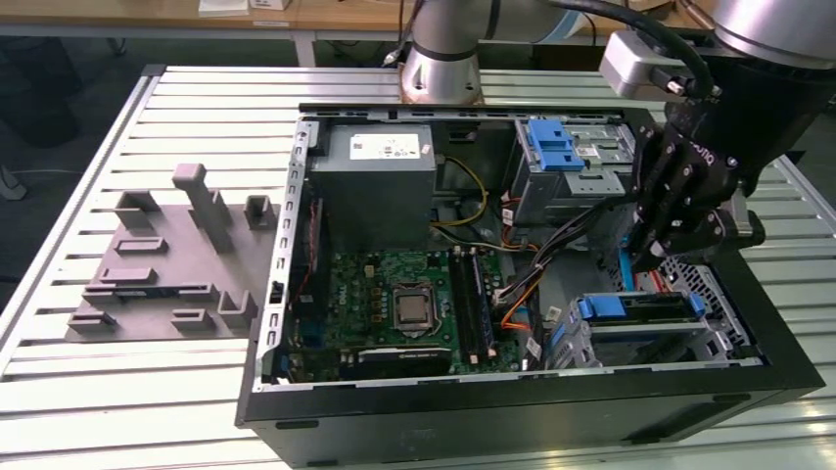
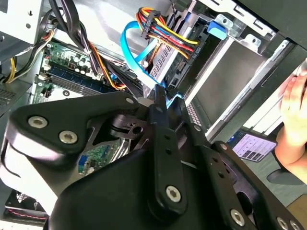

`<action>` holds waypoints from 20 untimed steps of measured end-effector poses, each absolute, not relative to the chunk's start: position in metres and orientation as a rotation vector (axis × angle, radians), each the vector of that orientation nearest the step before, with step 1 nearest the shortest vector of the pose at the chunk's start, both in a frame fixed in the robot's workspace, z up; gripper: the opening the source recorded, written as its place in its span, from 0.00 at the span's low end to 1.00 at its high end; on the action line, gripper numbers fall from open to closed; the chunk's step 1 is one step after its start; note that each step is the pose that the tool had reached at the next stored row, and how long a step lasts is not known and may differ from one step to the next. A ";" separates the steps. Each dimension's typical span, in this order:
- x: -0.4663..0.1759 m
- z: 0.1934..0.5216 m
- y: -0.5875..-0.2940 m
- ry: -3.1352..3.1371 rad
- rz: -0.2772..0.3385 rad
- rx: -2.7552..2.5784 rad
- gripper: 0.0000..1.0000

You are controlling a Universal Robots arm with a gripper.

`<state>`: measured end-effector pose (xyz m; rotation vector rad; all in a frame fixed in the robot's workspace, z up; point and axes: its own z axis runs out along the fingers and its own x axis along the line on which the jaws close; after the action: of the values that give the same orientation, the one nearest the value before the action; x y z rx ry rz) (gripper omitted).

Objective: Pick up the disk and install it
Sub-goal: 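Insert the second disk wire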

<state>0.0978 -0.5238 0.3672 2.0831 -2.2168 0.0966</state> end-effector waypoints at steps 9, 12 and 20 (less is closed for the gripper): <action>0.099 0.364 -0.524 -2.212 0.106 2.079 0.16; 0.102 0.363 -0.524 -2.214 0.102 2.081 0.16; 0.107 0.357 -0.528 -2.214 0.089 2.077 0.16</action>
<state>0.1067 -0.5278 0.3571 2.0766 -2.2135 0.0894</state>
